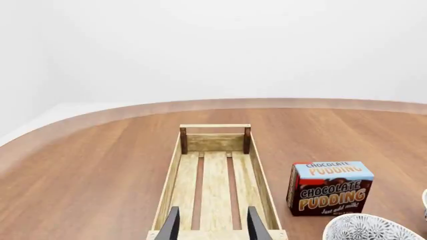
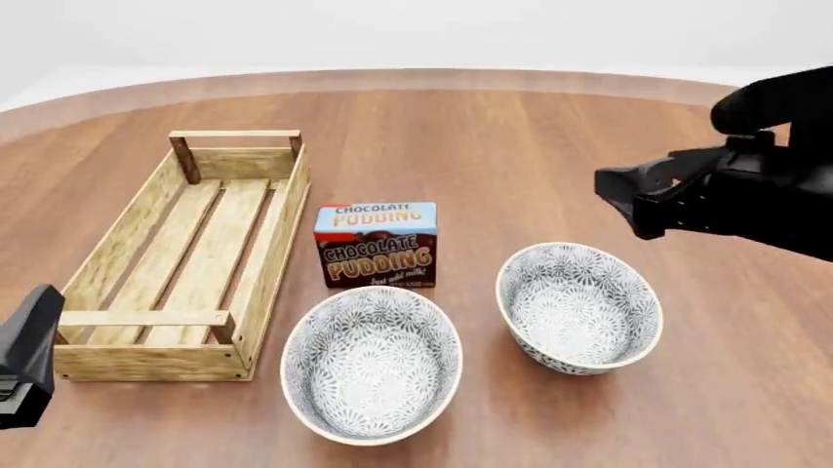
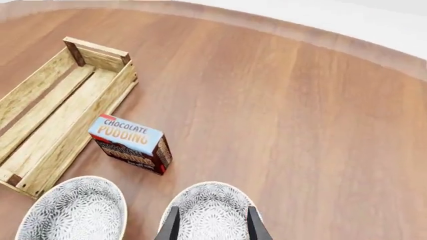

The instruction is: Stack the left bowl on the right bowl and place them in the tray.

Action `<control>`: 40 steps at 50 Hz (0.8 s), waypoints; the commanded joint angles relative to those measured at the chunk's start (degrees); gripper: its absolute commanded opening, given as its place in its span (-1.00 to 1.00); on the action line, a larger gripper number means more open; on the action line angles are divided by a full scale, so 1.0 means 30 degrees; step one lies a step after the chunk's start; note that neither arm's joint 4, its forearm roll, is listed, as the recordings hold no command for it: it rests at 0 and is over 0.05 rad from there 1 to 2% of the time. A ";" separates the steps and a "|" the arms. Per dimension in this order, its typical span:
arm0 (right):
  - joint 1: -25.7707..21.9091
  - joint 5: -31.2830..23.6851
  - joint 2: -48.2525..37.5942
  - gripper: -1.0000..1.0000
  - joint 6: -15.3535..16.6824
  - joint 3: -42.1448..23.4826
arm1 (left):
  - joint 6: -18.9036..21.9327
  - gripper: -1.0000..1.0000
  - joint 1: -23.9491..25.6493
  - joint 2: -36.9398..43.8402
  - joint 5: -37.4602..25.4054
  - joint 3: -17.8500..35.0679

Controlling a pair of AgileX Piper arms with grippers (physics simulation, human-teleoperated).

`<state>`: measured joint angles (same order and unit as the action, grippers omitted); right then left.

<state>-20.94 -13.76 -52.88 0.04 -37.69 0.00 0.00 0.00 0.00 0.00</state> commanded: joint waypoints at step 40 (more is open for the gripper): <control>-0.5326 -0.2387 -0.8638 1.00 -0.1771 -0.4445 | 0.0000 1.00 0.0000 0.0000 0.0000 0.0000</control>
<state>-35.03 -21.02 -74.86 -5.34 -49.63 0.00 0.00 0.00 0.00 0.00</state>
